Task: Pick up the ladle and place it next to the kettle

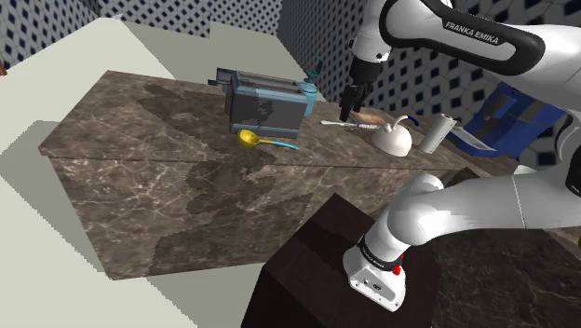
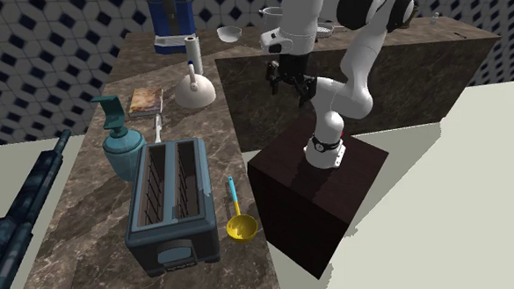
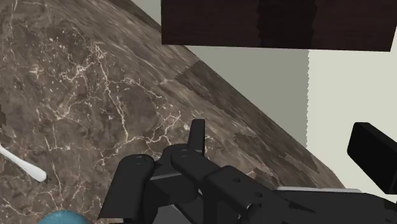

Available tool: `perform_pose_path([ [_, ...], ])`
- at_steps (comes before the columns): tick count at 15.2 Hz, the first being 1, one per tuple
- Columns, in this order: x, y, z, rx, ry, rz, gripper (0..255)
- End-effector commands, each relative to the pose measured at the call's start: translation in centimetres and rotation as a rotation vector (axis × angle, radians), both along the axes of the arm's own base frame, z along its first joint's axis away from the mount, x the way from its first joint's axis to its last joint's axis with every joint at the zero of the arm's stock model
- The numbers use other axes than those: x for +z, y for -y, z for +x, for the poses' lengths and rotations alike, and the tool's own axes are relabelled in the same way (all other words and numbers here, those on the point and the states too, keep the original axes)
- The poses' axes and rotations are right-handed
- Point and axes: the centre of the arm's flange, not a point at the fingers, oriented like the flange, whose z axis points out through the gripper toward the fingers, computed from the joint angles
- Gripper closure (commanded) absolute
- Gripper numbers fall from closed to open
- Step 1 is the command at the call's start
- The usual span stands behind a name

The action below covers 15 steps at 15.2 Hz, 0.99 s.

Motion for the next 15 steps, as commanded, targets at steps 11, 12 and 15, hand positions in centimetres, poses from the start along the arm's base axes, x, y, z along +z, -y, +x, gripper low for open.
perform_pose_path([
  [11,-8.9,1.4,8.0,0.334,0.075,-0.003,0],
  [12,-9.7,1.4,8.8,0.368,0.083,-0.003,0],
  [15,-12.3,1.2,11.4,0.468,0.105,-0.004,0],
])
